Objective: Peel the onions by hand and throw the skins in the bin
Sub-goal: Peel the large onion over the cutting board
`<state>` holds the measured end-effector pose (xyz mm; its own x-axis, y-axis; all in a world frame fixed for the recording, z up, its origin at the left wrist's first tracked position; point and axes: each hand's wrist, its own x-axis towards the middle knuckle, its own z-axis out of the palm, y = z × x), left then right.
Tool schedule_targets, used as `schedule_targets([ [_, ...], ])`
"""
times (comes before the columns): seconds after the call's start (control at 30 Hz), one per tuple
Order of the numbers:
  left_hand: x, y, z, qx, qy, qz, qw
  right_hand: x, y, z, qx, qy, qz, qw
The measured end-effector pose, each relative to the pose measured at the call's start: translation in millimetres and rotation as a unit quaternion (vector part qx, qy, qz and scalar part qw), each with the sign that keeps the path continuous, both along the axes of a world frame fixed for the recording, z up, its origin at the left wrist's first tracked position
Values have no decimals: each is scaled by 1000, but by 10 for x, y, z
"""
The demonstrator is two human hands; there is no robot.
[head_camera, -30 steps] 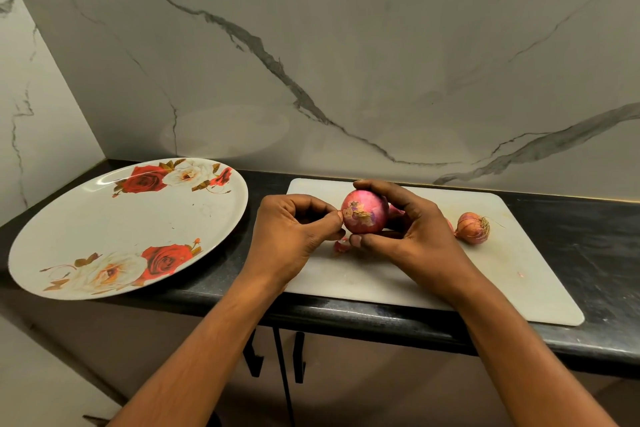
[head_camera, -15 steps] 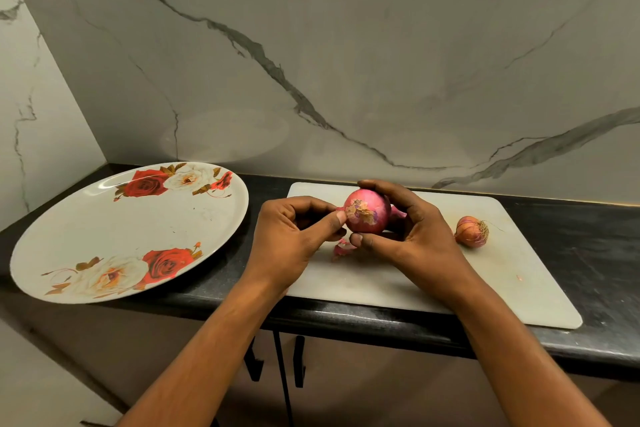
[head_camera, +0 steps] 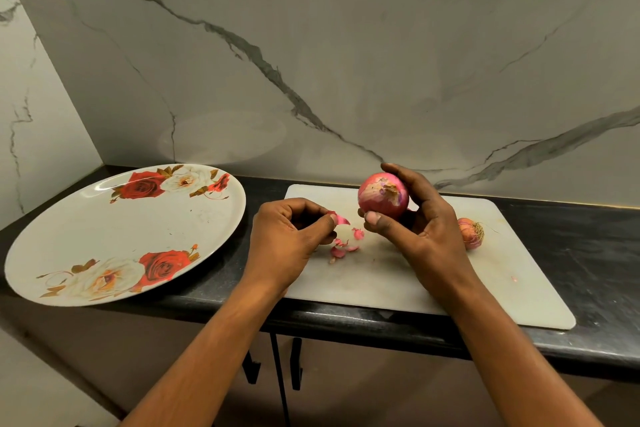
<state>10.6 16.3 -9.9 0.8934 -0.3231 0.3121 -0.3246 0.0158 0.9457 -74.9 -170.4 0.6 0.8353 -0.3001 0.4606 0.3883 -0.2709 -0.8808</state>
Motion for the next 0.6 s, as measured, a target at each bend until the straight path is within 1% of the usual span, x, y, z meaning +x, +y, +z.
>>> schedule_targets([
  [0.1,5,13,-5,14,-4,-7,1000,9,5,-6,17,11,0,1000],
  [0.23,-3,21,2,32,-19,-23,999,9,16,-9,-3,18,5,1000],
  [0.37,-21,2,15,2,-11,-21,1000,7,6,-14,-17,34,27,999],
  [0.47,-32,0,33,-26,-20,-37,999,2,10,-9,-26,50,56,997],
  [0.6,-24,8,36,-55,-1,-41,998,-24,33,21,-28,61,91,994],
])
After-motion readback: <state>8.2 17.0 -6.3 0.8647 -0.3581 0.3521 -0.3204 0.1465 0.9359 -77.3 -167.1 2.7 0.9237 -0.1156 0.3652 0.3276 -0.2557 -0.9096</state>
